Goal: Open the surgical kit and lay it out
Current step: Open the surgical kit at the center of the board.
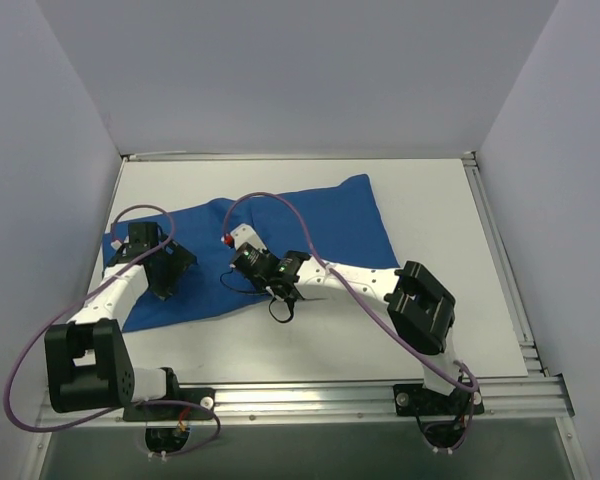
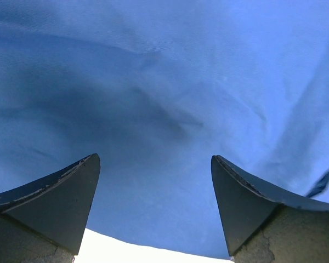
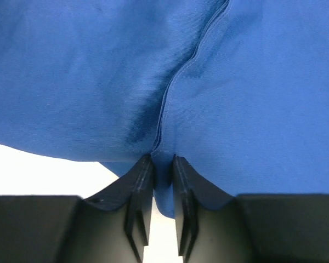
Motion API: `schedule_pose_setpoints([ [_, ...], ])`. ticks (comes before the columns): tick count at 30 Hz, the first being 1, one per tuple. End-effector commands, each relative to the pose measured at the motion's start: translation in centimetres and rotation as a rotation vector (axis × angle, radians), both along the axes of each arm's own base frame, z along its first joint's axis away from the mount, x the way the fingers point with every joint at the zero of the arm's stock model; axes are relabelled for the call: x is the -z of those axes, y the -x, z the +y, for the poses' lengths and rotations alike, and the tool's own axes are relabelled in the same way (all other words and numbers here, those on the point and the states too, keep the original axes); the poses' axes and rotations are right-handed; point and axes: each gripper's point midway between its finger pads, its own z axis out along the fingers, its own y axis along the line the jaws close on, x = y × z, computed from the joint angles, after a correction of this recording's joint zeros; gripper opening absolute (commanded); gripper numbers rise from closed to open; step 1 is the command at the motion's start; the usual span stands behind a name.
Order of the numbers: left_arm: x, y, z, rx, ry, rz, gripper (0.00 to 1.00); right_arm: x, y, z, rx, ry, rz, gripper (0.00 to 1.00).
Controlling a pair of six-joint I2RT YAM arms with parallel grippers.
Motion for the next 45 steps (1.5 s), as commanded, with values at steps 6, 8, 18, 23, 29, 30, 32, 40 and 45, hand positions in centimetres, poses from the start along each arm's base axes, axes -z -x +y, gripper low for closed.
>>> schedule_pose_setpoints([
  [6, 0.7, -1.7, 0.1, -0.018, 0.023, -0.001, 0.91, -3.7, -1.3, -1.2, 0.077, -0.031, -0.065, 0.00],
  [8, 1.2, -1.6, -0.2, -0.023, 0.046, 0.011, 0.91, -4.2, -1.9, -1.8, 0.106, -0.038, -0.071, 0.00],
  [18, 3.4, -1.6, -0.8, -0.029, 0.086, 0.053, 0.91, -11.2, -12.8, -18.8, 0.582, -0.213, -0.184, 0.00],
  [23, 4.1, -1.5, -0.6, -0.039, 0.087, 0.091, 0.91, -13.4, -14.8, -28.7, 0.800, -0.252, -0.210, 0.00],
  [29, 3.1, -1.7, -0.7, -0.056, 0.095, 0.036, 0.90, -12.7, -13.7, -47.8, 1.260, -0.148, -0.277, 0.00],
  [30, 3.0, -1.8, -0.8, -0.049, 0.100, 0.033, 0.90, -12.2, -13.1, -50.0, 1.321, -0.133, -0.272, 0.00],
  [32, 2.6, -1.9, -1.1, -0.029, 0.115, 0.031, 0.90, -10.3, -12.2, -53.6, 1.404, -0.097, -0.233, 0.00],
  [40, 0.2, -2.1, -1.1, 0.019, 0.090, 0.002, 0.88, -7.8, -10.9, -56.9, 1.437, -0.129, -0.140, 0.49],
  [45, -2.3, -3.6, -1.8, 0.135, 0.086, -0.090, 0.88, -9.6, -14.5, -48.0, 1.178, -0.186, -0.145, 0.71],
])
